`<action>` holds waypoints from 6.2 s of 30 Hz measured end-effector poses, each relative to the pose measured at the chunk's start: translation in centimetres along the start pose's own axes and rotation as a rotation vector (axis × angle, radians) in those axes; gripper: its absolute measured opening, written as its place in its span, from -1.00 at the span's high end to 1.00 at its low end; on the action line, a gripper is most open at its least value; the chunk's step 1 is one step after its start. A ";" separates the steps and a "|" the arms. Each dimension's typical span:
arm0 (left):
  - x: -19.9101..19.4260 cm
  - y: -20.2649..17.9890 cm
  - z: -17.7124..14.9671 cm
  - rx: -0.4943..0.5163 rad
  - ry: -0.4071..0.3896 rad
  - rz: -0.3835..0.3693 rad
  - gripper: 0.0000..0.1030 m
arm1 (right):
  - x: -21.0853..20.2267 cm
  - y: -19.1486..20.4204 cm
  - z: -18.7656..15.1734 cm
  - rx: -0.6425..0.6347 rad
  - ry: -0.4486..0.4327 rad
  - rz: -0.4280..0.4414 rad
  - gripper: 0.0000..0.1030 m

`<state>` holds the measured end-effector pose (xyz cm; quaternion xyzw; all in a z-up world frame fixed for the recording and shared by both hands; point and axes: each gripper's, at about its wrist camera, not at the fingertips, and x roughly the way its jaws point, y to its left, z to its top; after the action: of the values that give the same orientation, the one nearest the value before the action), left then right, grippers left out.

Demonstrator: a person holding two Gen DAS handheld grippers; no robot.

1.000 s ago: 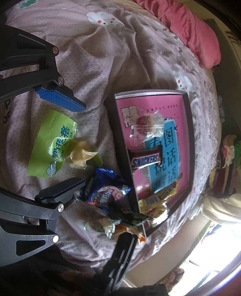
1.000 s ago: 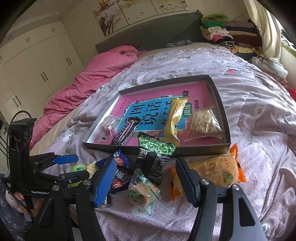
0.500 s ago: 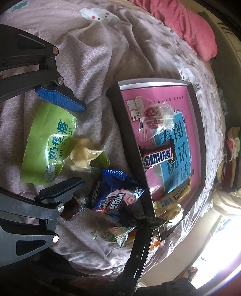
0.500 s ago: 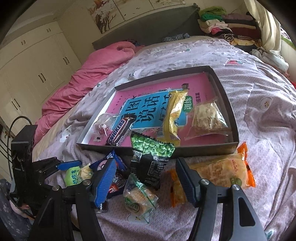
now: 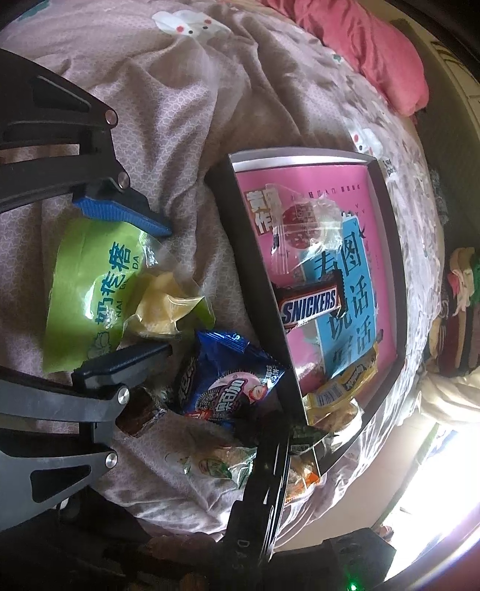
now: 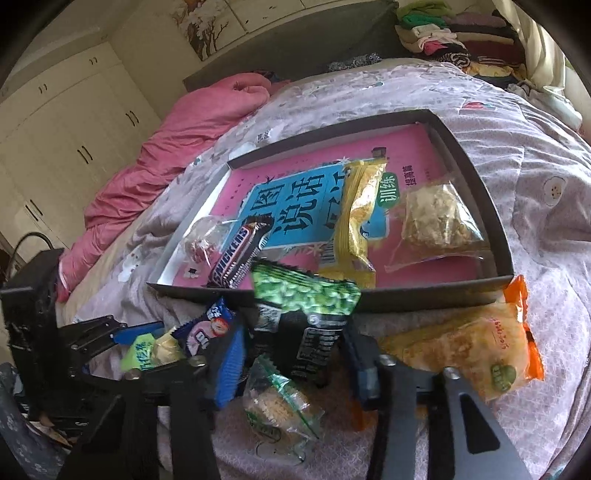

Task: Organize snacks
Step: 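Grasp the light green bag with left gripper while right gripper grasps the green pea snack bag, then carry the light green bag and pea snack bag over the pink tray, then open both grippers to release the two bags onto the tray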

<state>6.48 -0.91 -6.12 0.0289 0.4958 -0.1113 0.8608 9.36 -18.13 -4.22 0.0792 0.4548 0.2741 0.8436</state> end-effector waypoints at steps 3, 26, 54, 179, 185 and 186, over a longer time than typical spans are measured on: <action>-0.1 0.1 0.1 -0.006 -0.008 -0.015 -0.04 | -0.1 0.2 0.0 -0.010 -0.007 0.002 0.20; -4.2 2.4 1.1 -0.163 -0.150 -0.097 0.02 | -4.1 -0.2 1.2 0.002 -0.160 0.029 0.27; -7.2 2.0 4.0 -0.194 -0.287 -0.023 0.02 | -7.1 -1.0 3.0 -0.017 -0.301 -0.040 0.27; 4.7 -2.8 10.7 -0.109 -0.135 -0.133 0.01 | -2.0 -2.6 2.4 -0.047 -0.180 -0.243 0.21; 4.6 -2.7 10.6 -0.109 -0.134 -0.124 0.01 | -1.9 -2.2 2.3 -0.062 -0.175 -0.225 0.20; 4.6 -2.6 10.6 -0.109 -0.134 -0.124 0.01 | -1.9 -2.2 2.3 -0.064 -0.173 -0.219 0.20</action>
<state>17.08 -5.94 -4.56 -0.0560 0.4431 -0.1388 0.8839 11.27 -20.66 -2.37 0.0256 0.3774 0.1867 0.9067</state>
